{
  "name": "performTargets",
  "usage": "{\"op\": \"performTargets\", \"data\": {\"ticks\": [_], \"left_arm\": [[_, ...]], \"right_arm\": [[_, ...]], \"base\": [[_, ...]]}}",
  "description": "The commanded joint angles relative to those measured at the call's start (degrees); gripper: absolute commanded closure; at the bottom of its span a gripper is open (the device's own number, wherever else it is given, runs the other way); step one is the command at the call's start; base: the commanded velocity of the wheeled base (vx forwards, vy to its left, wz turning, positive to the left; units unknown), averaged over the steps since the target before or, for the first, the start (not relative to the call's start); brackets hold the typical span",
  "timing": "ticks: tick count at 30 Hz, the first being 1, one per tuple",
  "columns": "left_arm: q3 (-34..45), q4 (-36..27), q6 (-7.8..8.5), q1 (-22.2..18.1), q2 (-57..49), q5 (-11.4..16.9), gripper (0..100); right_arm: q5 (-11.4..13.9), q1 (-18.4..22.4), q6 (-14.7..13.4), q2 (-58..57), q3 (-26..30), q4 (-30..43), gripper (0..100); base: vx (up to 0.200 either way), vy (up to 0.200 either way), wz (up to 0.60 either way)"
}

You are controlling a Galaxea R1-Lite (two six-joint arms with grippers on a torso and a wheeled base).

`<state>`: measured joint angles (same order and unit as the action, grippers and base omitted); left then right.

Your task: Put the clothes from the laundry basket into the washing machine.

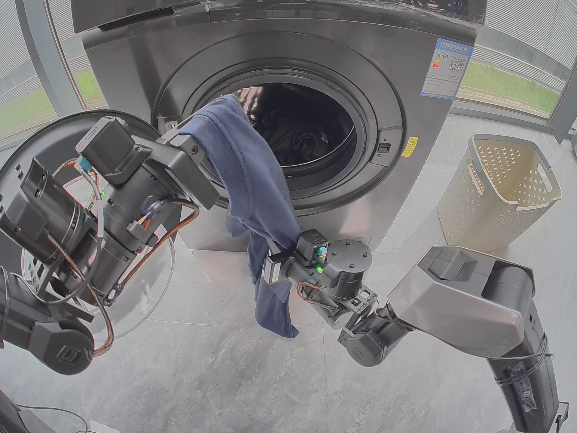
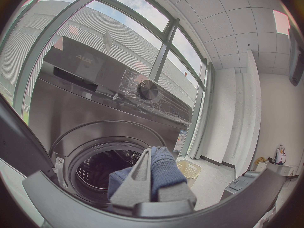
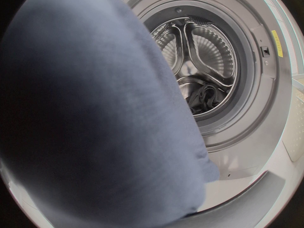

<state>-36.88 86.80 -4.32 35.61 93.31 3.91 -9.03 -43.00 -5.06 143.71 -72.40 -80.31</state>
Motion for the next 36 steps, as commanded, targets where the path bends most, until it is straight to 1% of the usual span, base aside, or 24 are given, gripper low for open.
{"op": "performTargets", "data": {"ticks": [1, 2, 3, 4, 7, 9, 12, 14, 18, 23, 25, 27, 29, 30, 31, 32, 33, 36], "left_arm": [[0.05, -0.58, -0.25, -4.06, 0.56, 0.04, 100], [0.05, -0.66, -0.34, -5.29, 1.18, 0.22, 100], [0.05, -0.66, -0.34, -5.46, 1.26, 0.22, 100], [0.05, -0.66, -0.43, -7.04, 2.41, 0.31, 100], [0.93, -0.49, -0.43, -8.89, 4.52, 0.31, 100], [1.81, 0.13, -0.34, -9.94, 6.54, 0.22, 100], [2.95, 0.57, -0.34, -11.61, 8.73, 0.48, 100], [3.04, 1.09, -0.25, -12.32, 10.05, 0.48, 100], [4.01, 1.71, -0.08, -13.46, 12.51, 0.57, 100], [6.2, 1.71, 0.27, -13.46, 14.27, 0.66, 100], [7.26, 1.71, 0.36, -13.55, 15.33, 1.45, 100], [8.14, 1.71, 0.71, -13.46, 16.03, 2.33, 100], [9.63, 1.71, 2.21, -13.46, 16.73, 3.38, 100], [9.98, 1.71, 2.65, -13.46, 16.73, 3.73, 100], [9.98, 1.71, 2.65, -13.46, 16.73, 3.73, 100], [10.33, 1.71, 3.17, -13.37, 16.64, 4.35, 100], [10.42, 1.71, 3.26, -13.46, 16.64, 4.44, 0], [10.69, 1.71, 2.82, -13.46, 16.82, 4.61, 0]], "right_arm": [[0.07, 2.83, 0.05, -5.2, 6.39, -0.9, 100], [0.24, 3.53, 0.05, -6.87, 8.42, -1.16, 100], [0.24, 3.62, 0.05, -7.04, 8.77, -1.16, 100], [0.6, 4.68, 0.05, -9.68, 11.84, -1.87, 100], [0.86, 6.17, 0.05, -13.72, 16.06, -2.57, 100], [1.04, 6.87, 0.14, -16.1, 18.44, -2.57, 100], [1.47, 7.58, 0.31, -19.44, 20.19, -2.48, 100], [1.91, 7.84, 0.49, -20.93, 20.63, -2.48, 100], [1.83, 7.75, 0.49, -23.13, 20.54, -2.31, 100], [1.83, 7.84, 0.4, -24.36, 20.02, -2.39, 100], [1.74, 7.66, 0.4, -25.06, 19.23, -2.39, 100], [1.56, 7.49, 0.23, -25.24, 18.7, -2.39, 100], [1.39, 7.14, 0.05, -25.24, 18.44, -2.39, 100], [1.39, 7.14, 0.05, -25.24, 18.44, -2.39, 100], [1.39, 7.14, 0.05, -25.24, 18.44, -2.39, 100], [1.39, 7.05, -0.04, -25.24, 18.52, -2.39, 100], [1.39, 7.05, 0.05, -25.24, 18.52, -2.39, 100], [1.47, 7.4, 0.14, -25.24, 18.17, -2.13, 100]], "base": [[0.0, 0.0, 0.0], [0.0, 0.0, 0.0], [0.0, 0.0, 0.0], [0.0, 0.0, 0.0], [0.0, 0.0, 0.0], [0.0, 0.0, 0.0], [0.0, 0.0, 0.0], [0.0, 0.0, 0.0], [0.0, 0.0, 0.0], [0.0, 0.0, 0.0], [0.0, 0.0, 0.0], [0.0, 0.0, 0.0], [0.0, 0.0, 0.0], [0.0, 0.0, 0.0], [0.0, 0.0, 0.0], [0.0, 0.0, 0.0], [0.0, 0.0, 0.0], [0.0, 0.0, 0.0]]}}
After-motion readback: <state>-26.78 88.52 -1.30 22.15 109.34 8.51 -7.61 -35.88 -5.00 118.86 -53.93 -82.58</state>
